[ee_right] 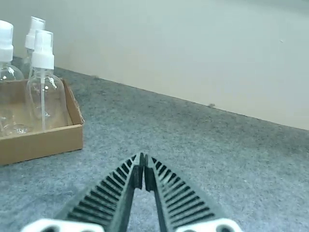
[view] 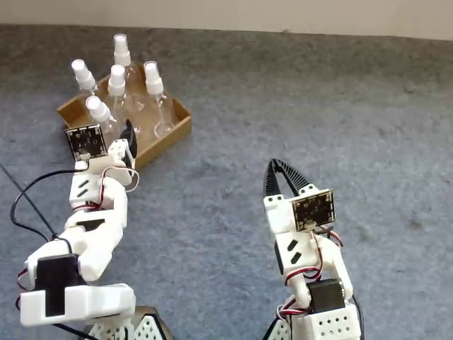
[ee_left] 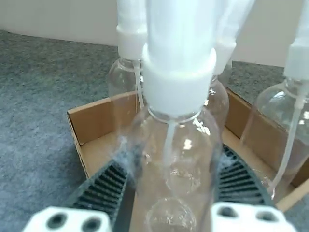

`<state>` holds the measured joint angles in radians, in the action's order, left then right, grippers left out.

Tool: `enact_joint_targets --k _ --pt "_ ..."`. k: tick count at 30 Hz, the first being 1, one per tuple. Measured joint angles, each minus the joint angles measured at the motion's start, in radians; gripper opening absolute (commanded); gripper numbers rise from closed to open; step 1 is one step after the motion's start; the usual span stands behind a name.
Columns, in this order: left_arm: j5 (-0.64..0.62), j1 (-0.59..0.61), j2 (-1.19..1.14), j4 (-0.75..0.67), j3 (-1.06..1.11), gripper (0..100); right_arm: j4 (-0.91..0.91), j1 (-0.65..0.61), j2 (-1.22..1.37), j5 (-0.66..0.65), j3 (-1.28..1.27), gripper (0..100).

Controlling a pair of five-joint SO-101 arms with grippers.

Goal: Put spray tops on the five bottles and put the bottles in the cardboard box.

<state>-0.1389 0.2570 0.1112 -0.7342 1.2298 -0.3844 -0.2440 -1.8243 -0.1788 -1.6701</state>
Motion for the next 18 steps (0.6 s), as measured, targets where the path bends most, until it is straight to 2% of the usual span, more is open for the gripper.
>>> enact_joint_targets --k 5,10,18 --pt "0.002 0.0 -0.034 -0.021 0.0 6 -0.025 -0.003 0.0 0.0 0.0 0.5" --pt "0.08 0.0 -0.083 -0.021 0.0 6 -0.028 -0.008 0.0 0.0 0.0 0.5" --pt "0.087 -0.002 -0.123 -0.048 -0.003 6 -0.028 -0.008 0.0 0.0 0.0 0.5"
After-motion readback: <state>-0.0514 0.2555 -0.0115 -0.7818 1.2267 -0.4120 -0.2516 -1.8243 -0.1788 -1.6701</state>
